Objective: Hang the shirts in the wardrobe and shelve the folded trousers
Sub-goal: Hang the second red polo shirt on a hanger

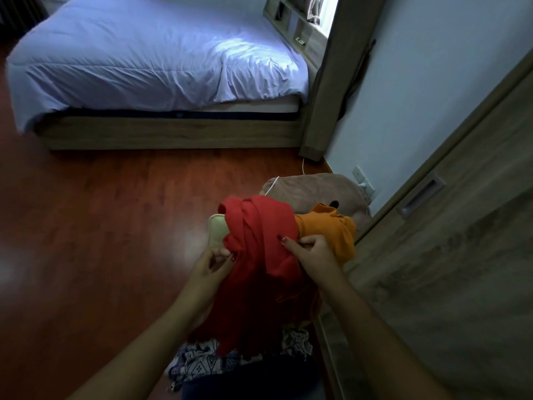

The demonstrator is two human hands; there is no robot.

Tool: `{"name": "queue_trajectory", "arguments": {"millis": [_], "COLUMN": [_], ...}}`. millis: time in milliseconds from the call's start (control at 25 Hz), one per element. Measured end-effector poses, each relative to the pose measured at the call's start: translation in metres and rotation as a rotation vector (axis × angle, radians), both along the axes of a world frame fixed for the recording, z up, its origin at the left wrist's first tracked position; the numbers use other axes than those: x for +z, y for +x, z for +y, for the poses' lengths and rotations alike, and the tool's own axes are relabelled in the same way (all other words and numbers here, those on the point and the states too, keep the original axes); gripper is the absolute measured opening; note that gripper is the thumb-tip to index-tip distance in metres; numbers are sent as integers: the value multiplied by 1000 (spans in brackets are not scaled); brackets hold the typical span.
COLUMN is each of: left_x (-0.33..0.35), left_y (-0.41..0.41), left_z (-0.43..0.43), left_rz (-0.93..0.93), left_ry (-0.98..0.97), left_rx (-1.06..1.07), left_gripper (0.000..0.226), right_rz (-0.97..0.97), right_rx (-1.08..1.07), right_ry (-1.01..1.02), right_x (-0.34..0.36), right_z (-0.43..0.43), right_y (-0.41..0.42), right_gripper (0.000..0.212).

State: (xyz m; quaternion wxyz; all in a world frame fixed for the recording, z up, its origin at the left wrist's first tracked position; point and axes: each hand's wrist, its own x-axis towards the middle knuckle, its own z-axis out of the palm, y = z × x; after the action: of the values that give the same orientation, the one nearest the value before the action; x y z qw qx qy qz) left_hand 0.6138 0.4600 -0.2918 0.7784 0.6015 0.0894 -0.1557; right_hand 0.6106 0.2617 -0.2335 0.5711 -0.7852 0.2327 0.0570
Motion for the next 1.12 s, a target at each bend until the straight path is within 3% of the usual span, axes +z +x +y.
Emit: {"name": "queue_trajectory", "arguments": {"millis": [120,240,360,520,640,760,920,1120], "left_x": [10,26,50,108,148,163,175,169], "left_y": [6,20,17,-24,-67,-115,-195,-321], "left_z": [-4,5,-8,-53,-94,-142,-199,-285], "left_rz": [220,358,266,100,-166,-326,-358,-341], "left_ry": [-261,-494,-366,-359,-302,-177,-215,-167], "left_rx": [53,56,-29,-269,-576,-797,-964,-1209], "left_gripper": [18,41,29,21,35,40,47,45], "right_rz": [-84,-158,-192,-287,-417,-589,-756,-861], "right_rx": [173,80,27,-142,-73,-142,-336,-604], "right_ry": [-42,181,306,347,108,-93,-21,126], "right_x": [1,14,25,49,79,105,125,137], "right_z": [3,-1,-7,-35,-71,-112,-153,-191], "right_y": [-1,-11,-27,-67,-125,-211,-337,-468], "right_gripper": [7,24,34,34,41,12,4,18]}}
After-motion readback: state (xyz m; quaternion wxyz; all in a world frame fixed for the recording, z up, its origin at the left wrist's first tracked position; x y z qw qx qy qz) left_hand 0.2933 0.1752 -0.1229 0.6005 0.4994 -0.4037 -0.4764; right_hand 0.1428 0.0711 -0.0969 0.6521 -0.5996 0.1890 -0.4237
